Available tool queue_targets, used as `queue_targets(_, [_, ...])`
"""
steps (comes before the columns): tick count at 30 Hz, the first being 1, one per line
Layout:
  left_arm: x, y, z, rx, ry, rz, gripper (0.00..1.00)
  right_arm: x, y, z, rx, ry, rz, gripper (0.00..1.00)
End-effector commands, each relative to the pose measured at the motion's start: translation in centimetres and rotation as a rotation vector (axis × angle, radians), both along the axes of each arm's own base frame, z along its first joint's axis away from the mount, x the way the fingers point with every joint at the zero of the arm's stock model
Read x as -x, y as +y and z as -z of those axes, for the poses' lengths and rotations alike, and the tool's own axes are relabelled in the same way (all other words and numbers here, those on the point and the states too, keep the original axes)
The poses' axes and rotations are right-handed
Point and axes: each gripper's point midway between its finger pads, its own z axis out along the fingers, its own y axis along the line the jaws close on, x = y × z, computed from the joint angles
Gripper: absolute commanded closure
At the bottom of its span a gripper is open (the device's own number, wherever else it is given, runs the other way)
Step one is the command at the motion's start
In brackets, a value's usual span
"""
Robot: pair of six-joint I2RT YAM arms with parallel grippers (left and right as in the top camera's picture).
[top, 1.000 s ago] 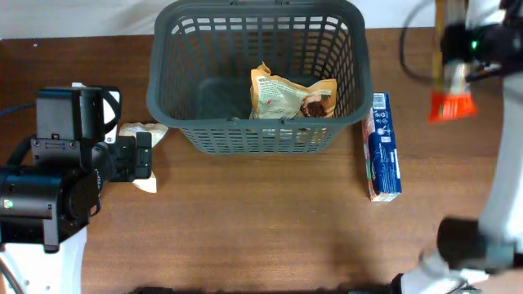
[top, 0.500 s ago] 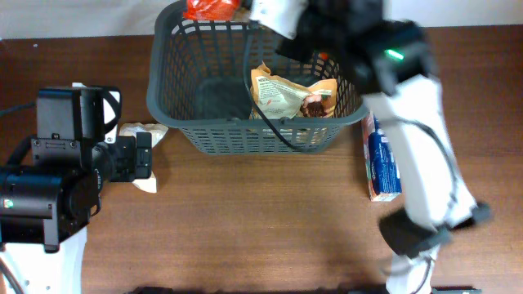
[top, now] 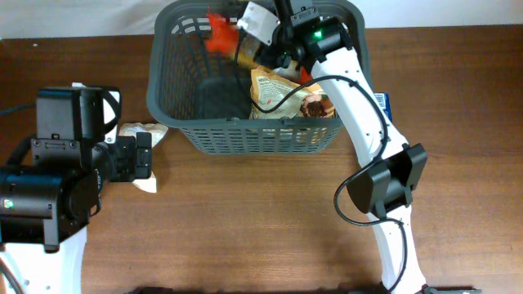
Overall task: Pack container
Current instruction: 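Carry the orange package over the basket and release it inside, then grasp the blue box with the right gripper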
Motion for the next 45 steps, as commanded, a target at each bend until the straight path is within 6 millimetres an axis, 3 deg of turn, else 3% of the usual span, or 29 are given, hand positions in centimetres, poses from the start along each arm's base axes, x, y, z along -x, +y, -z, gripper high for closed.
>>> queue_targets(1, [0.0, 0.2, 0.2, -0.003, 0.007, -0.014, 0.01, 0.9, -1.3, -8.1, -0.118, -0.118, 0.105, 0.01])
queue_targets(2, [0.0, 0.2, 0.2, -0.003, 0.007, -0.014, 0.0, 1.2, -1.6, -9.6, -0.143, -0.138, 0.121, 0.01])
queue_targets(4, [0.0, 0.2, 0.2, -0.003, 0.007, -0.014, 0.01, 2.9, -2.9, -15.7, -0.266, -0.208, 0.186, 0.01])
queue_targets(5, [0.0, 0.2, 0.2, -0.002, 0.006, -0.014, 0.01, 3.4, -3.4, -17.0, -0.295, -0.222, 0.205, 0.01])
queue_targets(7, [0.0, 0.2, 0.2, -0.003, 0.007, -0.014, 0.01, 5.6, -6.2, -21.9, -0.398, -0.268, 0.28, 0.02])
queue_targets(10, [0.0, 0.2, 0.2, -0.003, 0.007, -0.014, 0.01, 7.4, -11.8, -24.9, -0.492, -0.275, 0.422, 0.01])
queue_targets(11, [0.0, 0.2, 0.2, -0.003, 0.007, -0.014, 0.01, 8.0, -17.5, -24.5, -0.554, -0.225, 0.595, 0.01])
queue_targets(13, [0.0, 0.2, 0.2, -0.003, 0.007, -0.014, 0.01, 8.7, -23.6, -21.8, -0.613, -0.099, 0.789, 0.01])
queue_targets(14, [0.0, 0.2, 0.2, -0.003, 0.007, -0.014, 0.01, 9.2, -26.4, -19.2, -0.64, 0.007, 0.882, 0.01])
queue_targets(16, [0.0, 0.2, 0.2, -0.003, 0.007, -0.014, 0.01, 10.1, -31.6, -14.2, -0.65, 0.182, 1.037, 0.01])
queue_targets(19, [0.0, 0.2, 0.2, -0.002, 0.006, -0.014, 0.01, 10.8, -36.4, -6.7, -0.618, 0.402, 1.2, 0.01])
queue_targets(21, [0.0, 0.2, 0.2, -0.003, 0.007, -0.014, 0.01, 11.3, -36.9, -2.9, -0.593, 0.522, 1.244, 0.01])
queue_targets(23, [0.0, 0.2, 0.2, -0.003, 0.007, -0.014, 0.01, 12.0, -35.8, 2.0, -0.543, 0.677, 1.232, 0.02])
queue_targets(26, [0.0, 0.2, 0.2, -0.003, 0.007, -0.014, 0.01, 12.8, -34.3, 6.0, -0.498, 0.789, 1.232, 0.05])
queue_targets(29, [0.0, 0.2, 0.2, -0.003, 0.007, -0.014, 0.01, 14.4, -31.7, 11.5, -0.437, 0.925, 1.21, 0.06])
queue_targets(34, [0.0, 0.2, 0.2, -0.003, 0.007, -0.014, 0.01, 17.5, -27.5, 17.2, -0.313, 1.059, 1.084, 0.07])
queue_targets(36, [0.0, 0.2, 0.2, -0.003, 0.007, -0.014, 0.01, 18.2, -26.5, 18.5, -0.295, 1.08, 1.073, 0.13])
queue_targets(39, [0.0, 0.2, 0.2, -0.003, 0.007, -0.014, 0.01, 18.2, -26.3, 19.8, -0.303, 1.07, 1.089, 0.66])
queue_targets(40, [0.0, 0.2, 0.2, -0.003, 0.007, -0.014, 0.01, 18.0, -26.8, 19.8, -0.304, 1.059, 1.112, 0.78])
queue_targets(44, [0.0, 0.2, 0.2, -0.003, 0.007, -0.014, 0.01, 16.3, -29.2, 15.4, -0.382, 0.988, 1.193, 0.88])
queue_targets(45, [0.0, 0.2, 0.2, -0.003, 0.007, -0.014, 0.01, 15.1, -30.5, 11.7, -0.427, 0.913, 1.204, 0.91])
